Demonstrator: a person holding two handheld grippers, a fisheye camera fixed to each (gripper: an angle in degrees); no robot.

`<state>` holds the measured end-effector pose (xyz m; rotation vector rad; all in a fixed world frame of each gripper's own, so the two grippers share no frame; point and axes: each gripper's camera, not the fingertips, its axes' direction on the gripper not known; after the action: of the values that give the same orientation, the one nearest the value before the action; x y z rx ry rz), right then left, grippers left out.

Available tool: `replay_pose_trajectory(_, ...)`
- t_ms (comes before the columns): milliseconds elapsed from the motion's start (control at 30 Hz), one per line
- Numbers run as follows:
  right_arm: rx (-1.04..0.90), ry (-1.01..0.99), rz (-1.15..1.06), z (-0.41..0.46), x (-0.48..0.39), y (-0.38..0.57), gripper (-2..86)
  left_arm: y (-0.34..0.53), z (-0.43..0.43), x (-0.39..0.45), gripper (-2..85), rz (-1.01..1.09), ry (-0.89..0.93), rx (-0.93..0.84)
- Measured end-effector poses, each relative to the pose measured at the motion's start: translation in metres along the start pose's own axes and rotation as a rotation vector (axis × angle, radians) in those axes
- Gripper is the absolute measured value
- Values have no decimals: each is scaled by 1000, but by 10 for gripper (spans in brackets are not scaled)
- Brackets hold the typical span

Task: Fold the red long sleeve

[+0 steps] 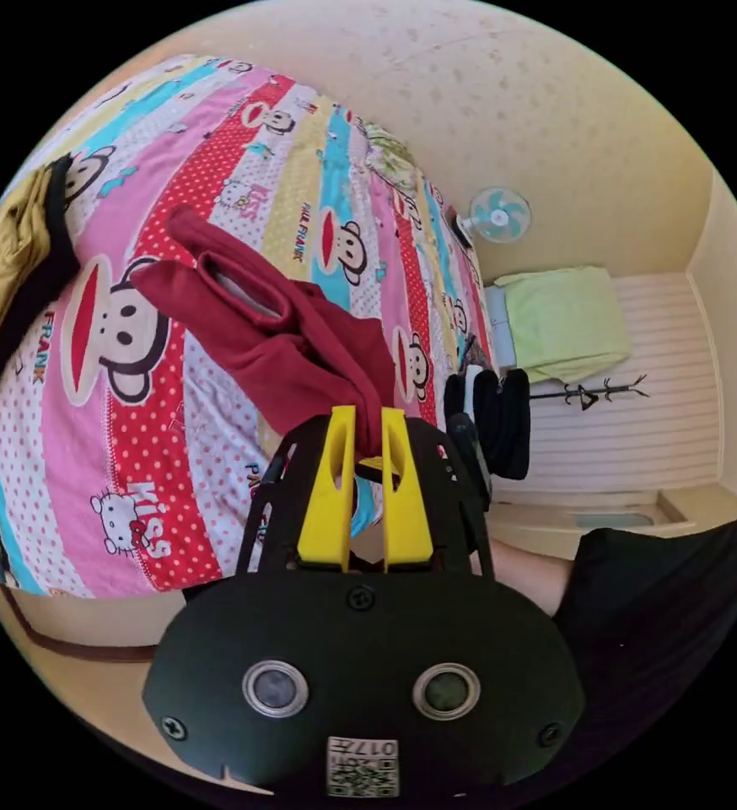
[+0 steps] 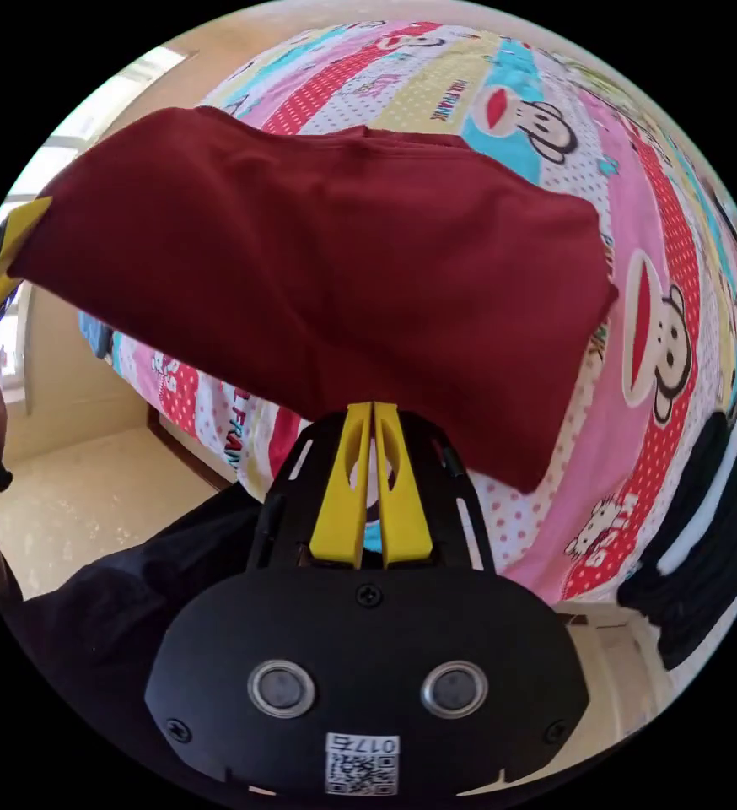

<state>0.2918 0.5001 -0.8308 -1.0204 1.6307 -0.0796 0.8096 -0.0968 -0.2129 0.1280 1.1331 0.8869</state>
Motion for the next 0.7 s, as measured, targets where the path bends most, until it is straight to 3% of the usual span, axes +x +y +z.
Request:
replay_pose_trajectory(133, 20, -105, 215, -28, 76, 79, 7, -13, 91, 74, 57, 189, 19, -193)
replay_pose_trajectory(333, 5, -238, 432, -49, 185, 171, 17, 1, 181, 100, 113, 159, 102, -368)
replay_pose_trajectory(500, 99, -629, 527, -64, 258, 201, 83, 13, 137, 45, 144, -33, 25, -131)
replay_pose_trajectory(633, 130, -982, 586, -54, 287, 207, 141, 20, 127, -30, 222, -252, -169, -156)
replay_pose_trajectory(700, 146, -1187, 652, -45, 296, 210, 168, 25, 137, -56, 228, -319, -141, -193)
